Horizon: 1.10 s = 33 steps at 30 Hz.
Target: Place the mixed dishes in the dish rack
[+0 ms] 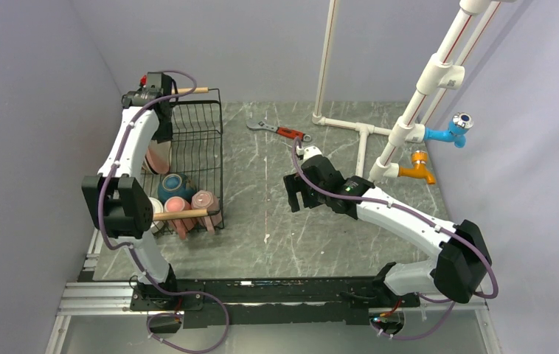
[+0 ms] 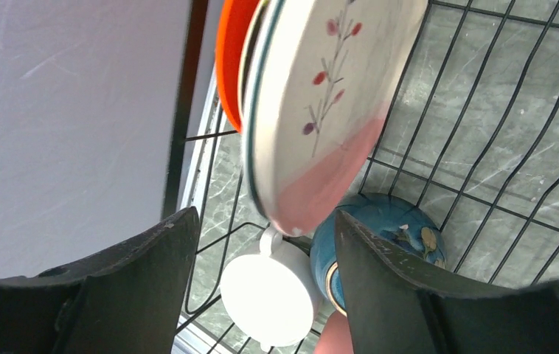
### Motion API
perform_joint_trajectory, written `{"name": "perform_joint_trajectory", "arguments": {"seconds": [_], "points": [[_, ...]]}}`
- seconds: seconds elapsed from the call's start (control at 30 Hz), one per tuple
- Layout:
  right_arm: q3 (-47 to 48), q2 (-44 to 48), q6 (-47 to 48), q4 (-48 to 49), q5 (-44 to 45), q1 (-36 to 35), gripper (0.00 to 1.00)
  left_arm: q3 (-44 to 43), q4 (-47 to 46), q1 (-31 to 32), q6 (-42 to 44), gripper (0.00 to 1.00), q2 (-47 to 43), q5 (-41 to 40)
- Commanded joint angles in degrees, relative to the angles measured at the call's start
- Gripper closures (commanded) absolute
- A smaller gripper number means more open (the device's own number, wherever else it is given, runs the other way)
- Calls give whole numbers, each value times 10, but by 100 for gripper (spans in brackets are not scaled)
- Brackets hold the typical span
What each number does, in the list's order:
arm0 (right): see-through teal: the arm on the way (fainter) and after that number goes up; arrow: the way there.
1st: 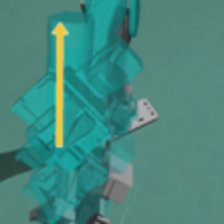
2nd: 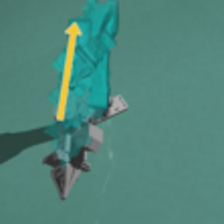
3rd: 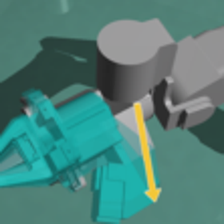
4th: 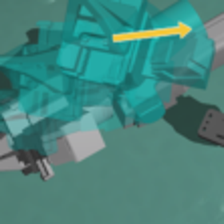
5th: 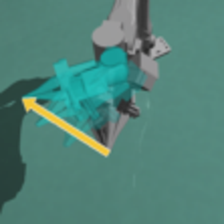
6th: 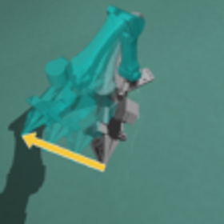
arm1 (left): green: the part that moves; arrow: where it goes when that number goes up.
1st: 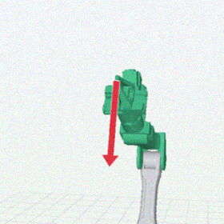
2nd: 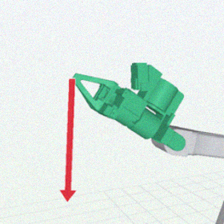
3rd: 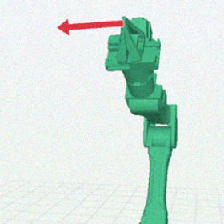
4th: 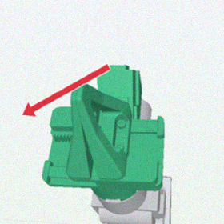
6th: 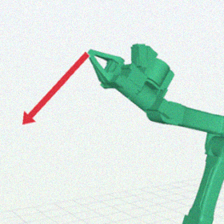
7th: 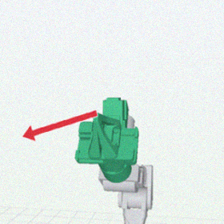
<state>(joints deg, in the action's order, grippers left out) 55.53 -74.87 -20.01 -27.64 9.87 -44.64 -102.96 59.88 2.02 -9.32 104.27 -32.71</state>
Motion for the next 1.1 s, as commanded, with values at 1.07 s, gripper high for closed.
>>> {"name": "perform_joint_trajectory", "arguments": {"seconds": [1.07], "points": [[119, 131, 31, -8, 59, 5, 0, 251, -241, 7, -90, 1, -507, 568]]}}
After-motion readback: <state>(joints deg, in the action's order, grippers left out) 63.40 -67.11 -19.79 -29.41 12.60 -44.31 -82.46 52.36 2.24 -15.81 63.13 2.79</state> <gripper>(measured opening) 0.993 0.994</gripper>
